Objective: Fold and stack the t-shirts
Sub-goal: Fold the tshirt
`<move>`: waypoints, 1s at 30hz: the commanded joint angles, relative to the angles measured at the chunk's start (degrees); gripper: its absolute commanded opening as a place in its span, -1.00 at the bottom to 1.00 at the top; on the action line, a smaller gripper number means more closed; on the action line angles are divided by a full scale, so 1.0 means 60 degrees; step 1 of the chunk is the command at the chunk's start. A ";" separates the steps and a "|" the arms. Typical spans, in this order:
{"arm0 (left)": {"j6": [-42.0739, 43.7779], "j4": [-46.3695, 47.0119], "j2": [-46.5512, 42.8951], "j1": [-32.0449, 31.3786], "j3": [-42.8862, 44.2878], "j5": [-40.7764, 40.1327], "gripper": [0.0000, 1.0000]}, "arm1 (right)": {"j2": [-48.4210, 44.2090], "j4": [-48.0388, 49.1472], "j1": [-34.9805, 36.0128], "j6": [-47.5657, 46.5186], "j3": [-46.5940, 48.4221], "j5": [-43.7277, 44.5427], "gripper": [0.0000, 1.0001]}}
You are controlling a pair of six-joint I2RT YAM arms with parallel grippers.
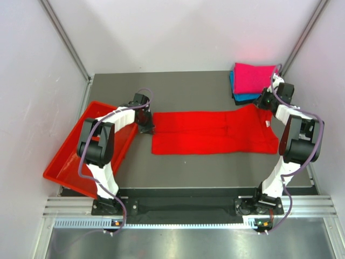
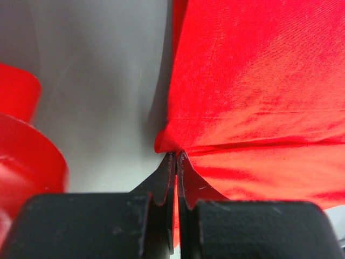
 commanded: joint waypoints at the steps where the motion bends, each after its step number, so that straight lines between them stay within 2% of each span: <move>1: -0.0075 -0.0225 -0.0402 0.0036 -0.0142 -0.0407 -1.00 | -0.0275 0.0857 -0.0007 0.0004 0.0065 -0.0267 -1.00; 13: -0.0207 -0.0254 -0.0547 0.0036 -0.0141 -0.0656 -1.00 | 0.0136 0.0579 -0.0007 0.0019 0.0373 -0.0136 -1.00; 26: -0.0266 -0.0196 -0.0753 0.0036 -0.0405 -0.1037 -1.00 | -0.0318 0.0901 0.0008 0.0048 0.0182 -0.0180 -1.00; 30: -0.0309 -0.0006 -0.0579 0.0036 -0.0406 -0.0717 -1.00 | 0.0002 0.0799 0.0008 0.0048 0.0299 -0.0194 -1.00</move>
